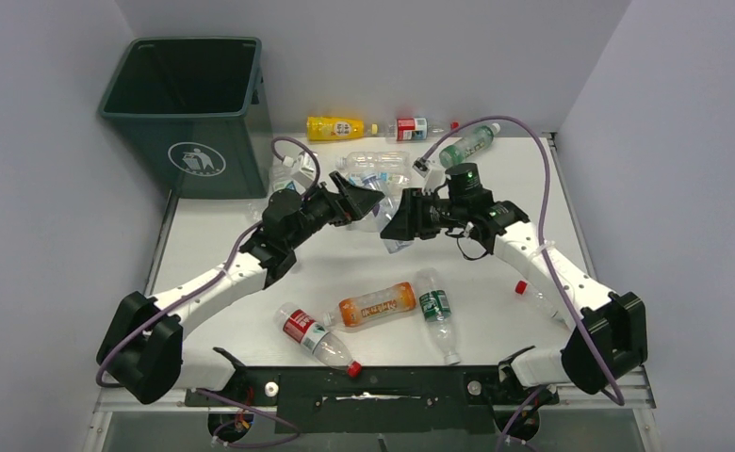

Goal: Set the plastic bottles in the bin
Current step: Place the plastic bottle in the trash bin.

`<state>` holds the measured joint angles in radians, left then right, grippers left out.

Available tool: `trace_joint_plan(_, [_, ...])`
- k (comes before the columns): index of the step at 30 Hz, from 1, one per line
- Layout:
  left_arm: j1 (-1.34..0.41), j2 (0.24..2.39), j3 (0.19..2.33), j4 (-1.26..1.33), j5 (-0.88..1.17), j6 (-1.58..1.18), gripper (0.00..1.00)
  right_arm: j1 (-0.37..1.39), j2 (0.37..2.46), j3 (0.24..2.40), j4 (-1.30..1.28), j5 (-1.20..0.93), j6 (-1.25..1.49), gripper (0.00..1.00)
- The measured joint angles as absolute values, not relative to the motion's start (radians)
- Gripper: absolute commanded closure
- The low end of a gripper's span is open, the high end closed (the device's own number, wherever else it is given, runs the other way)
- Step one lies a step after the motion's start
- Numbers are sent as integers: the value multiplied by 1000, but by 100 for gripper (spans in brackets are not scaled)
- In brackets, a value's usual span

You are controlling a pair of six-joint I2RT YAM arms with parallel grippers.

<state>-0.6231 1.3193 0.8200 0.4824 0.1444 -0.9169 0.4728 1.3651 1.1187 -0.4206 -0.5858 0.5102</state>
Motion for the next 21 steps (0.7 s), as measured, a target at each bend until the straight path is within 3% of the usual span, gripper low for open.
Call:
trace_joint_plan(11, [-646, 1364, 846, 455, 111, -898, 15, 472, 1303, 1104, -419, -572, 511, 60])
trace_joint_plan(21, [-673, 1425, 929, 427, 109, -862, 42, 472, 1242, 1046, -411, -537, 533, 60])
